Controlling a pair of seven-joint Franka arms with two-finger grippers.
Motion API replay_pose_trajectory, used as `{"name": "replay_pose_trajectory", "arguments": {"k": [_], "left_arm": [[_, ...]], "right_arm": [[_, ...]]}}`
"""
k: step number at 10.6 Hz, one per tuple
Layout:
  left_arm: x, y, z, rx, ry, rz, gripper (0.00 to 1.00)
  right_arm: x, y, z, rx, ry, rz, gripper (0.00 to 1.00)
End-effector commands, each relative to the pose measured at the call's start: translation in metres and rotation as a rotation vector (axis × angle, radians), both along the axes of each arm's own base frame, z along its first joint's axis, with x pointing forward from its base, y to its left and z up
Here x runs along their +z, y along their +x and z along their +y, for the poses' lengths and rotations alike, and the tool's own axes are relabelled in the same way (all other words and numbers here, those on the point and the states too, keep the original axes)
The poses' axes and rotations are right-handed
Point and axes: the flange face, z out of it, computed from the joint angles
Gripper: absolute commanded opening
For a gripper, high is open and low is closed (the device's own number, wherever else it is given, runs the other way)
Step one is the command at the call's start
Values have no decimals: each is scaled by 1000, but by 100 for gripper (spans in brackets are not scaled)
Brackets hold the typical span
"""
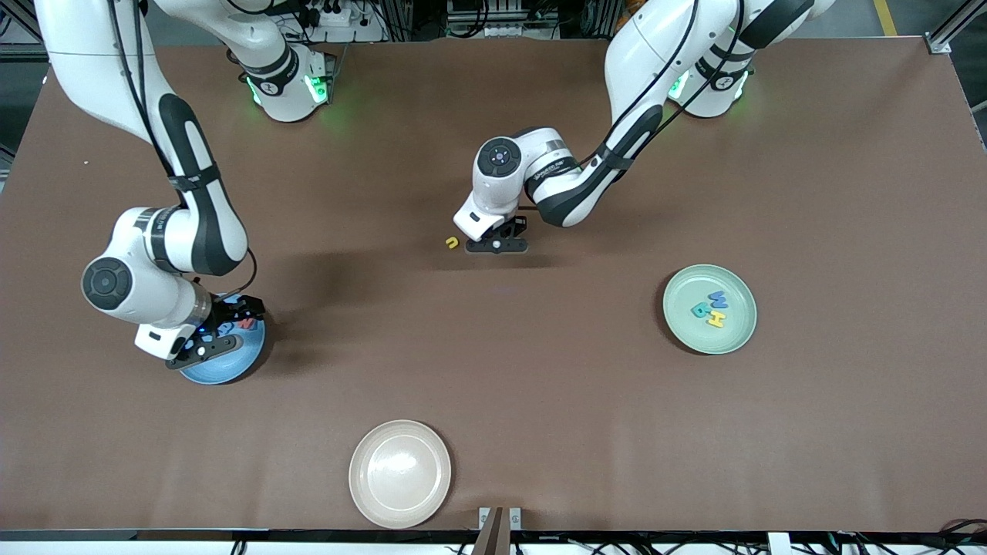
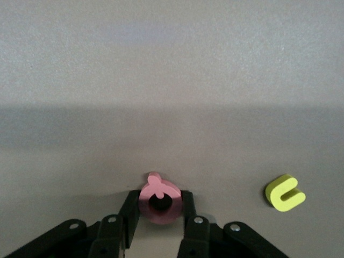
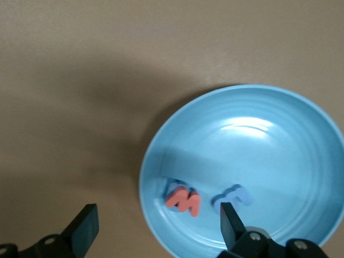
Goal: Sort upper and lower case letters into plates
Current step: 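Grasp the pink D with the left gripper while the right gripper releases the m, then place the pink D on the green plate while the right gripper reaches yellow u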
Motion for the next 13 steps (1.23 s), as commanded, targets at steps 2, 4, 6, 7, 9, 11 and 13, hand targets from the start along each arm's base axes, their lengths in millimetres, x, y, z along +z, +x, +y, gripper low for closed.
{"name": "replay_pose_trajectory", "arguments": {"k": [2,4,6,7,9,11,13], "left_arm": [[53,63,48,83,-13,-88,0],[94,104,102,167,3,-125,0],[113,139,165,192,52,-127,0],[114,155,207,124,90,-112,0],[112,176,268,0,134,-66,0],[112,187,316,-121,165,-12,0],[98,184,349,-111,195,46,0]], "right_arm": [[20,-8,31,-62,17,10,100],[24,-14,57,-25,21,8,100],[29,-23,115,55,37,4,100],[31,-31,145,72,42,11,100],[32,-47,203,92,34,7,100],[32,-69,259,100,26,1,100],[28,-104,323,66,18,-6,100]]}}
